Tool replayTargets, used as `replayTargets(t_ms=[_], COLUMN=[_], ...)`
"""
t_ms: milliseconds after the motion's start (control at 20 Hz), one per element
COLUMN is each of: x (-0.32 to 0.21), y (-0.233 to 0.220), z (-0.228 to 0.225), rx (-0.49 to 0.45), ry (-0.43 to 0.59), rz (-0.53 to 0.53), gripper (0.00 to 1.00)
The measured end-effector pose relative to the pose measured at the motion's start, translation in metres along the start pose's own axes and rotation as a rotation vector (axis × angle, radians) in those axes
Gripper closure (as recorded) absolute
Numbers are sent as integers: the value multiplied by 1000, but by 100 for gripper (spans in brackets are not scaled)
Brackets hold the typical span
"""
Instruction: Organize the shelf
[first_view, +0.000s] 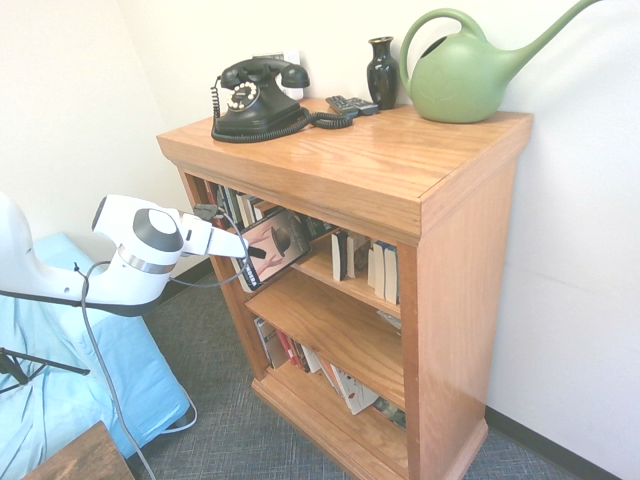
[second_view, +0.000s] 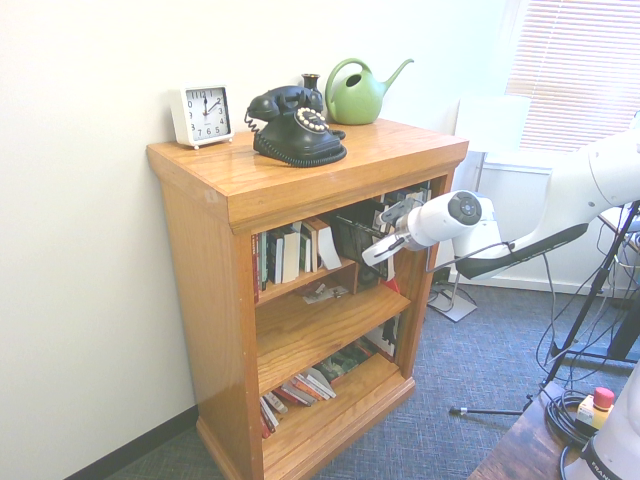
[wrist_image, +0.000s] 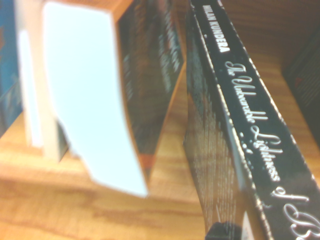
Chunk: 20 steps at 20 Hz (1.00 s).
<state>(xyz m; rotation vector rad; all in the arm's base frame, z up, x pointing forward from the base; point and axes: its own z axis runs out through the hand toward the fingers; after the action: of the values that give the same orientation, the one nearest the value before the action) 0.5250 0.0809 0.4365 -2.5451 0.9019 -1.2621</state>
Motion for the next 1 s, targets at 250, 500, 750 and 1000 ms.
replayTargets(t_ms=[250, 500, 750, 1000], x=[12, 9, 9, 13], y=[-9, -24, -39, -45], z=[10, 32, 46, 64], rx=[4, 2, -1, -16], ry=[15, 5, 13, 22], rz=[-2, -17, -27, -28], gripper=[100, 100, 100, 100])
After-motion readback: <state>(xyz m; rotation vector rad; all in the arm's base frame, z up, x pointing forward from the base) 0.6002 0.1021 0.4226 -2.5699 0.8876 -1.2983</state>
